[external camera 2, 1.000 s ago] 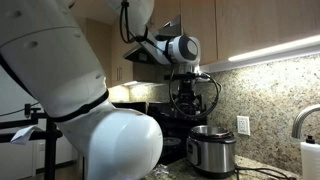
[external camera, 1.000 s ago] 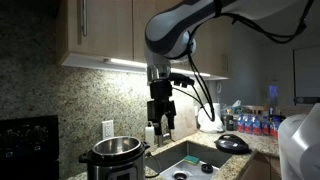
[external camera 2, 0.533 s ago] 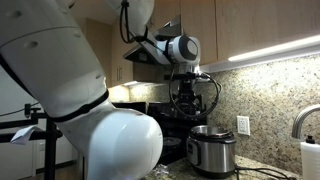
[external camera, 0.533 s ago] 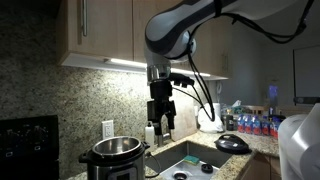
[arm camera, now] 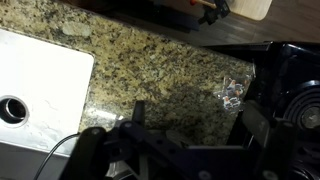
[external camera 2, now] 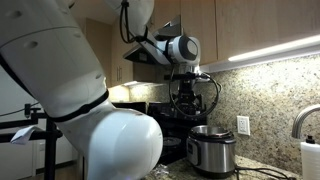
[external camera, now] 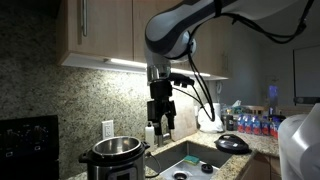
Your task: Pick up the black lid on the right and put it on top of the rice cooker on the left
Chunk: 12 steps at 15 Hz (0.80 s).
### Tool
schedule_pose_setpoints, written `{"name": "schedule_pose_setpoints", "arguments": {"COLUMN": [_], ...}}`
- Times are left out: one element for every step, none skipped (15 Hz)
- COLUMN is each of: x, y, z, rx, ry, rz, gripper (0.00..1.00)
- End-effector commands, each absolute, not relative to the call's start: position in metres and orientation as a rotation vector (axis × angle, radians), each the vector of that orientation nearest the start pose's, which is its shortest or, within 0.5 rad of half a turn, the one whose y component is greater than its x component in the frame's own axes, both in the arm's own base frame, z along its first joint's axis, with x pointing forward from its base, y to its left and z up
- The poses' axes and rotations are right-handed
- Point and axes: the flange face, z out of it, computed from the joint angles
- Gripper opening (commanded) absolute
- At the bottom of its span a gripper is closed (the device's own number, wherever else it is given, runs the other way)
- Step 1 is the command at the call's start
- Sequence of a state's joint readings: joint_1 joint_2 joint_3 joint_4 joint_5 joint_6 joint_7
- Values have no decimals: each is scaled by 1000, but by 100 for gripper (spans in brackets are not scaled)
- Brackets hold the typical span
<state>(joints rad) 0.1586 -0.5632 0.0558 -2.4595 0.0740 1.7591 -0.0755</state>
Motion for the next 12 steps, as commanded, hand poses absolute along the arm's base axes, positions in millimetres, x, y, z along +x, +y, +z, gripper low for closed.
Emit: {"name": "schedule_pose_setpoints", "arguments": {"x": [349,348,346,346,343,341,338,336,332,329,326,323], "y": [79,74,65,58,46,37,20,5,-15,-38,-66,-87], "z": [466,460,449,440,435,428,419,411,403,397,394,393], "rx": [-3093,-3098,-3101,-3102,-3101,-3099,-3111,-3124,-3142,-3164,-3206,-3239], "ry": [-300,-259,-189,-134,-65,-17,20,51,92,130,171,206], "rz": [188,169,143,114,62,27,16,13,13,21,27,30], "gripper": [100,100,100,100,100,100,100,100,100,100,100,100]}}
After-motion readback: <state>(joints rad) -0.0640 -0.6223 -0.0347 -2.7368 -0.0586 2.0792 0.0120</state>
